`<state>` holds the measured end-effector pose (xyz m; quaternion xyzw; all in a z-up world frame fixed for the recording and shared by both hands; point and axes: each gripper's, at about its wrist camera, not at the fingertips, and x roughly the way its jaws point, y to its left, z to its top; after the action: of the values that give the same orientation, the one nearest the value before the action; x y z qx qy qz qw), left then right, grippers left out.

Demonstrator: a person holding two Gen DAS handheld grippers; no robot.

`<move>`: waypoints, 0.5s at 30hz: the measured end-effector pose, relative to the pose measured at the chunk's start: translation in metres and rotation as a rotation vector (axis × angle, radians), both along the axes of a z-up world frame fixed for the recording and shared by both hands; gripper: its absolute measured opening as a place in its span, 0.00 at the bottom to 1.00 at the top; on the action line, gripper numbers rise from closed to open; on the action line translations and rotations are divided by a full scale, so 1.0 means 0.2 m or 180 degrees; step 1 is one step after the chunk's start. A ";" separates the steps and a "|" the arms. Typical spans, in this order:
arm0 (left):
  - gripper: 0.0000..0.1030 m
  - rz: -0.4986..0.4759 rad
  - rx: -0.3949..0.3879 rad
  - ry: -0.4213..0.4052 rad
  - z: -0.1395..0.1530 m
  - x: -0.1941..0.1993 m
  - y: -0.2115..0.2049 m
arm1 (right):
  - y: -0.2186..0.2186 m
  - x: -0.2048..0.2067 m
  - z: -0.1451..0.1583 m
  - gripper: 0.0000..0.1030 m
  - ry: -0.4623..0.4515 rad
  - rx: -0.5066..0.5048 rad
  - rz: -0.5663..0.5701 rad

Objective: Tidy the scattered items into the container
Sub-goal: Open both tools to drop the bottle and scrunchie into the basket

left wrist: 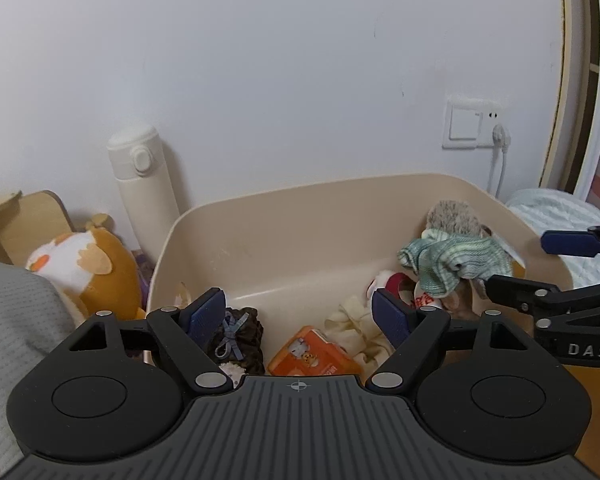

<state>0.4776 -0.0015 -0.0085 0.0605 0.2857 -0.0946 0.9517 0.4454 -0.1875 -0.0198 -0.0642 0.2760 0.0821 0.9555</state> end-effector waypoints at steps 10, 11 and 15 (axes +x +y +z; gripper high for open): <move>0.80 0.0221 -0.0098 -0.0209 0.13 -0.23 0.00 | -0.06 -0.24 0.10 0.85 -0.0253 0.0299 -0.0072; 0.80 0.0225 -0.0081 -0.0202 0.14 -0.25 -0.01 | -0.07 -0.27 0.11 0.85 -0.0276 0.0316 -0.0074; 0.80 0.0253 -0.0058 -0.0215 0.16 -0.35 -0.01 | -0.08 -0.38 0.15 0.88 -0.0403 0.0387 -0.0105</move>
<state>0.4086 -0.0033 0.0231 0.0436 0.2548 -0.0573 0.9643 0.3691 -0.2044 0.0111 -0.0067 0.2106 0.0787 0.9744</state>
